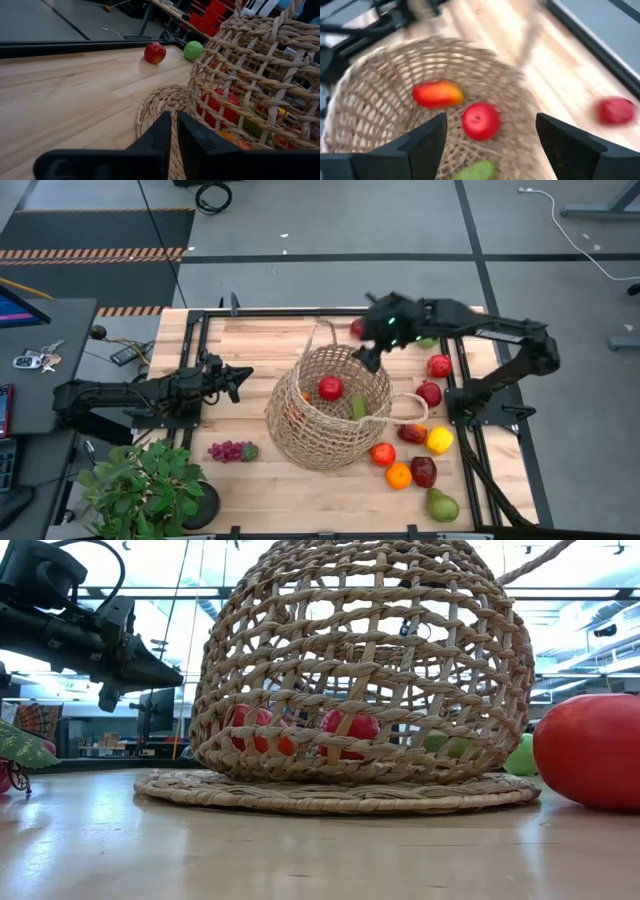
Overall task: Build produce basket
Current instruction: Put the red apple into the brown basket
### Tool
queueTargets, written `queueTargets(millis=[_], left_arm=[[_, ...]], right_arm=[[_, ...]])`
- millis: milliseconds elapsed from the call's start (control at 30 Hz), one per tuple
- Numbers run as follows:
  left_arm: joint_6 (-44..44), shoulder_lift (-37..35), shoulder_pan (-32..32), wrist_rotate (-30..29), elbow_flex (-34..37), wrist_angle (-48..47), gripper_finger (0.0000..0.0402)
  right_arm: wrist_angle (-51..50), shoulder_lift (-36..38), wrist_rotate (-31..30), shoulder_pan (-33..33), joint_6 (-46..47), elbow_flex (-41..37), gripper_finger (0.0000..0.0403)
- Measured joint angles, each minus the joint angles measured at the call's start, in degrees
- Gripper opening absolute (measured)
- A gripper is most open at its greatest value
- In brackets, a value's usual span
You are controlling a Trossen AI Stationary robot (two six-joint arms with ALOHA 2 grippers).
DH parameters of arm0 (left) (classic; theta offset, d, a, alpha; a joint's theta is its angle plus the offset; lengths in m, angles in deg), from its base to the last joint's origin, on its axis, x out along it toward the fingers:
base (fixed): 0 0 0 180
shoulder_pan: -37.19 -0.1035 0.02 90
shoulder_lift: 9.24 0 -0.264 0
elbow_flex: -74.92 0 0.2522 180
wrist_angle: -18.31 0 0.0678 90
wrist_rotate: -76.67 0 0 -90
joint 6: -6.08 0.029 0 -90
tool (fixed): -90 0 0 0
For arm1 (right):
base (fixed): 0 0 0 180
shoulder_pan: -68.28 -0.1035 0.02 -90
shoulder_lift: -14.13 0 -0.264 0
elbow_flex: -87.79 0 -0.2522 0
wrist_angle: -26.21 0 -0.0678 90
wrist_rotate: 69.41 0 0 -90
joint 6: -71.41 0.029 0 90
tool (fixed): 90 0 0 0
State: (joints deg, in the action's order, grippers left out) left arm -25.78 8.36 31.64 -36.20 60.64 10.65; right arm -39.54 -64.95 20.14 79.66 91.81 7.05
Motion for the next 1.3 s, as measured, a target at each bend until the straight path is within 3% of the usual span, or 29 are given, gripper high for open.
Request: queueTargets(millis=[333,533,700,867,1033,1300], left_arm=[[-0.01,0.0,-0.01,-0.02,0.0,-0.01,0.0034],[0.0,0.0,-0.01,-0.01,0.0,-0.02,0.0035],[-0.02,0.0,0.0,-0.01,0.0,-0.02,0.004],[0.0,0.0,0.0,-0.02,0.0,0.0,0.0036],[0.0,0.0,-0.01,-0.01,0.0,-0.01,0.0032],[0.02,0.0,0.0,0.0,0.0,-0.02,0.004]], right_arm=[[-13.21,4.3,-0.05,15.83,-3.85,-0.07,0.0302],[-15.28,3.17,3.7,28.67,-8.41,-0.83,0.0303],[-15.34,0.95,5.98,37.12,-11.99,-6.0,0.032],[-15.49,-1.3,4.85,41.15,-14.07,-11.17,0.0355],[-16.3,-4.51,-2.24,43.21,-14.02,-13.46,0.0395],[-17.13,-12.15,-4.98,45.19,-13.91,-13.46,0.0397]])
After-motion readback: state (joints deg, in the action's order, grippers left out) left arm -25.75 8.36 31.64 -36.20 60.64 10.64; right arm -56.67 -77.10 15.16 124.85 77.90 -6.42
